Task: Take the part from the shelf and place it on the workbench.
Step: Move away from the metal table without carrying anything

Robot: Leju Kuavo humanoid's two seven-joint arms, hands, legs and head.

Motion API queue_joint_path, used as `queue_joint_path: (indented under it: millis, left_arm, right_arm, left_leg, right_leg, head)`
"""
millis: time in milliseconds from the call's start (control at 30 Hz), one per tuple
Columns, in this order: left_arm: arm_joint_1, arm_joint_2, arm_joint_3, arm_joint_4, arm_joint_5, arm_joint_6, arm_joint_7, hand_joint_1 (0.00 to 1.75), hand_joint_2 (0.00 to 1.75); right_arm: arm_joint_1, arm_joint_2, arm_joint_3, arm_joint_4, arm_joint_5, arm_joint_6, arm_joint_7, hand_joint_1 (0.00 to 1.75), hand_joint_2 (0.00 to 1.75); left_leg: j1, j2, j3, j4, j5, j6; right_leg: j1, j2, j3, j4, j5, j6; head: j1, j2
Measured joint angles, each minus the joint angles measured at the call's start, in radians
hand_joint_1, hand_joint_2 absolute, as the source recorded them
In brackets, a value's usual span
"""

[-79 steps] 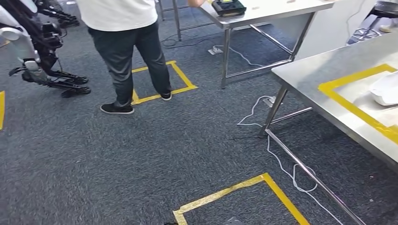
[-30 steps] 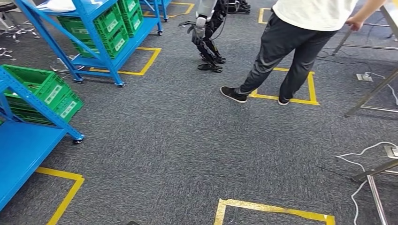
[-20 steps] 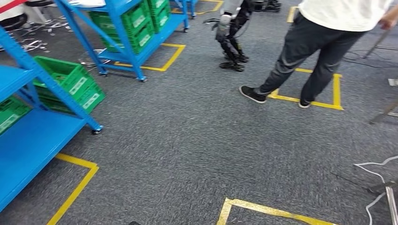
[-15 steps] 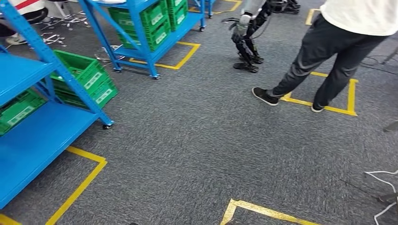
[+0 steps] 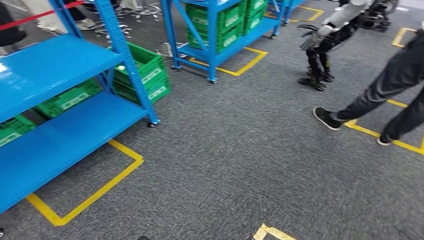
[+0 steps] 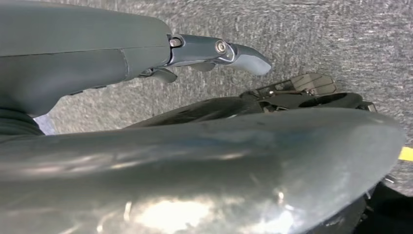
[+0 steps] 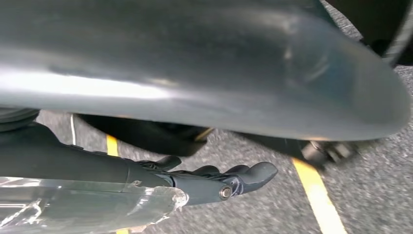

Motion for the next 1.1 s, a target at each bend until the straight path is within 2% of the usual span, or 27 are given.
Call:
queue_joint_path:
  millis: [67,133,167,233,267,300,333,367,400,433,467,500,533,567,600,633,667,700,733,800,867,900,933,967,1033,1067,1100]
  left_arm:
    - [0.000,0.000,0.000,0.000,0.000,0.000,0.000,0.00,0.00]
    - [0.003,0.001,0.001,0.000,0.000,0.000,0.001,0.00,0.00]
    - [0.004,0.001,0.001,0.000,-0.001,0.000,0.002,0.00,0.00]
    - [0.004,0.000,0.001,0.000,-0.001,0.000,0.003,0.00,0.00]
    - [0.002,0.000,0.001,0.000,-0.002,0.000,0.004,0.00,0.00]
    - [0.000,0.000,0.001,0.000,-0.002,0.000,0.004,0.00,0.00]
    - [0.000,0.000,0.001,0.000,-0.002,0.000,0.005,0.00,0.00]
    - [0.002,0.000,0.001,0.000,-0.003,0.000,0.006,0.00,0.00]
    - [0.004,0.000,0.002,0.000,-0.005,0.000,0.007,0.00,0.00]
    - [0.006,0.000,0.002,0.000,-0.006,0.000,0.008,0.00,0.00]
    - [0.008,0.000,0.002,0.000,-0.008,0.000,0.009,0.00,0.00]
    - [0.007,0.000,0.002,0.000,-0.009,0.000,0.010,0.00,0.00]
    - [0.005,-0.001,0.002,0.000,-0.011,0.000,0.012,0.00,0.00]
    - [0.003,-0.002,0.002,0.000,-0.012,0.000,0.015,0.00,0.00]
    - [0.001,-0.003,0.003,0.000,-0.013,0.000,0.017,0.00,0.00]
    - [0.001,-0.004,0.004,0.000,-0.015,0.000,0.019,0.00,0.00]
    - [0.002,-0.003,0.005,0.000,-0.016,0.000,0.020,0.00,0.00]
    - [0.004,-0.003,0.007,0.000,-0.018,0.000,0.021,0.00,0.00]
    - [0.003,-0.002,0.008,0.000,-0.019,-0.001,0.022,0.00,0.00]
    - [0.001,-0.003,0.009,0.000,-0.021,-0.001,0.022,0.00,0.00]
    - [0.002,-0.003,0.012,0.000,-0.022,-0.001,0.022,0.00,0.00]
    - [0.004,-0.003,0.014,0.000,-0.022,-0.001,0.022,0.00,0.00]
    - [0.006,-0.004,0.016,0.000,-0.022,-0.001,0.022,0.00,0.00]
    - [0.007,-0.004,0.018,0.000,-0.022,-0.001,0.023,0.00,0.00]
    - [0.008,-0.005,0.020,0.000,-0.022,-0.001,0.023,0.00,0.00]
    - [0.007,-0.006,0.022,0.000,-0.022,-0.001,0.023,0.00,0.00]
    - [0.007,-0.006,0.023,0.000,-0.022,-0.001,0.023,0.00,0.00]
  right_arm:
    - [-0.001,0.000,0.000,0.000,0.001,0.000,0.000,0.00,0.00]
    - [-0.003,0.000,0.000,0.000,0.002,0.000,0.000,0.00,0.00]
    - [-0.003,0.000,0.000,0.000,0.002,0.000,0.000,0.00,0.00]
    - [-0.004,0.001,-0.001,0.000,0.003,0.000,-0.001,0.00,0.00]
    - [-0.002,0.001,-0.001,0.000,0.003,0.000,-0.001,0.00,0.00]
    - [0.000,0.000,-0.001,0.000,0.004,0.000,-0.001,0.00,0.00]
    - [0.002,0.000,-0.001,0.000,0.004,0.000,0.000,0.00,0.00]
    - [0.003,0.000,-0.002,0.000,0.005,0.000,0.000,0.00,0.00]
    - [0.003,0.000,-0.002,0.000,0.006,0.000,0.000,0.00,0.00]
    - [0.003,0.000,-0.002,0.000,0.007,0.000,0.000,0.00,0.00]
    - [0.003,0.000,-0.002,0.000,0.009,0.000,0.000,0.00,0.00]
    - [0.003,0.000,-0.002,0.000,0.011,0.000,0.000,0.00,0.00]
    - [0.004,0.000,-0.003,0.000,0.012,0.000,0.001,0.00,0.00]
    - [0.004,0.000,-0.003,0.000,0.014,0.000,0.001,0.00,0.00]
    - [0.003,0.000,-0.003,0.000,0.015,0.000,0.001,0.00,0.00]
    - [0.001,0.000,-0.003,0.000,0.016,0.000,0.002,0.00,0.00]
    - [-0.004,0.000,-0.003,0.000,0.017,0.000,0.002,0.00,0.00]
    - [-0.008,0.001,-0.003,0.000,0.018,0.000,0.001,0.00,0.00]
    - [-0.010,0.001,-0.003,0.000,0.019,0.001,0.001,0.00,0.00]
    - [-0.008,0.002,-0.003,0.000,0.020,0.001,0.001,0.00,0.00]
    - [-0.001,0.002,-0.003,0.000,0.021,0.001,0.002,0.00,0.00]
    - [0.001,0.002,-0.003,0.000,0.021,0.001,0.003,0.00,0.00]
    - [0.002,0.002,-0.003,0.000,0.021,0.001,0.003,0.00,0.00]
    - [0.003,0.002,-0.003,0.000,0.021,0.001,0.003,0.00,0.00]
    - [0.006,0.002,-0.003,0.001,0.022,0.001,0.003,0.00,0.00]
    - [0.007,0.002,-0.004,0.001,0.022,0.001,0.003,0.00,0.00]
    - [0.008,0.002,-0.004,0.001,0.022,0.001,0.004,0.00,0.00]
  left_leg:
    - [0.000,-0.023,-0.005,0.002,-0.002,-0.011]
    - [0.003,-0.042,-0.010,0.001,-0.004,-0.023]
    - [0.004,-0.034,-0.013,0.006,-0.008,-0.029]
    - [0.002,0.016,-0.043,0.063,-0.039,-0.037]
    - [0.000,0.049,-0.076,0.122,-0.066,-0.039]
    - [0.000,0.069,-0.116,0.190,-0.092,-0.042]
    - [0.001,0.080,-0.154,0.250,-0.109,-0.044]
    - [0.001,0.085,-0.178,0.281,-0.106,-0.045]
    - [0.001,0.088,-0.185,0.281,-0.085,-0.045]
    - [0.001,0.093,-0.172,0.242,-0.048,-0.043]
    - [0.000,0.112,-0.147,0.182,-0.004,-0.041]
    - [-0.004,0.139,-0.118,0.123,0.024,-0.039]
    - [-0.007,0.162,-0.094,0.075,0.039,-0.033]
    - [-0.011,0.178,-0.080,0.048,0.037,-0.026]
    - [-0.013,0.176,-0.074,0.039,0.024,-0.019]
    - [-0.011,0.162,-0.069,0.037,0.017,-0.009]
    - [-0.010,0.149,-0.063,0.035,0.011,-0.002]
    - [-0.009,0.136,-0.055,0.034,0.005,0.004]
    - [-0.007,0.123,-0.045,0.033,-0.002,0.011]
    - [-0.005,0.095,-0.027,0.033,-0.016,0.019]
    - [-0.005,0.060,-0.006,0.033,-0.033,0.020]
    - [-0.004,0.044,0.008,0.033,-0.043,0.019]
    - [-0.004,0.028,0.024,0.033,-0.054,0.018]
    - [-0.003,0.012,0.040,0.032,-0.065,0.016]
    - [0.000,-0.016,0.064,0.033,-0.088,0.007]
    - [0.001,-0.030,0.070,0.030,-0.098,0.001]
    - [0.002,-0.040,0.075,0.030,-0.104,-0.005]
  right_leg:
    - [-0.003,0.032,0.033,-0.071,0.016,-0.005]
    - [-0.001,0.016,0.039,-0.077,0.011,-0.015]
    - [0.000,0.005,0.042,-0.080,0.010,-0.022]
    - [-0.001,-0.020,0.052,-0.087,0.008,-0.034]
    - [0.001,-0.035,0.057,-0.089,0.005,-0.037]
    - [0.003,-0.051,0.062,-0.090,0.000,-0.040]
    - [0.004,-0.067,0.067,-0.090,-0.006,-0.041]
    - [0.005,-0.082,0.074,-0.090,-0.013,-0.040]
    - [0.005,-0.095,0.082,-0.090,-0.021,-0.039]
    - [0.005,-0.109,0.093,-0.090,-0.030,-0.036]
    - [0.006,-0.122,0.104,-0.090,-0.041,-0.032]
    - [0.009,-0.134,0.114,-0.090,-0.053,-0.027]
    - [0.012,-0.145,0.123,-0.090,-0.065,-0.021]
    - [0.016,-0.156,0.132,-0.091,-0.076,-0.016]
    - [0.019,-0.166,0.145,-0.091,-0.083,-0.010]
    - [0.018,-0.173,0.157,-0.090,-0.085,-0.006]
    - [0.015,-0.167,0.162,-0.081,-0.085,-0.001]
    - [0.011,-0.145,0.154,-0.054,-0.083,0.004]
    - [0.007,-0.118,0.129,-0.008,-0.087,0.008]
    - [0.003,-0.070,0.039,0.124,-0.119,0.012]
    - [0.003,-0.060,-0.051,0.213,-0.167,0.014]
    - [0.003,-0.058,-0.079,0.215,-0.176,0.013]
    - [0.003,-0.054,-0.093,0.189,-0.164,0.012]
    - [0.003,-0.046,-0.095,0.139,-0.125,0.011]
    - [0.000,-0.005,-0.089,0.026,-0.007,0.008]
    - [0.001,0.012,-0.084,-0.011,0.038,0.003]
    - [0.002,0.021,-0.080,-0.032,0.061,-0.003]
  head:
    - [0.003,0.000]
    - [0.003,0.000]
    - [0.003,0.000]
    - [-0.002,0.000]
    - [-0.005,0.000]
    - [-0.008,0.000]
    - [-0.007,0.000]
    - [-0.008,0.000]
    - [-0.008,0.000]
    - [-0.008,0.000]
    - [-0.008,0.000]
    - [-0.008,0.000]
    - [-0.008,0.000]
    - [-0.006,0.000]
    - [-0.003,0.000]
    - [0.000,0.000]
    - [0.002,0.000]
    - [0.003,0.000]
    - [0.004,0.000]
    - [0.009,0.000]
    - [0.013,0.000]
    - [0.015,0.000]
    - [0.015,0.000]
    - [0.015,0.000]
    - [0.020,0.000]
    - [0.023,0.000]
    - [0.025,0.000]
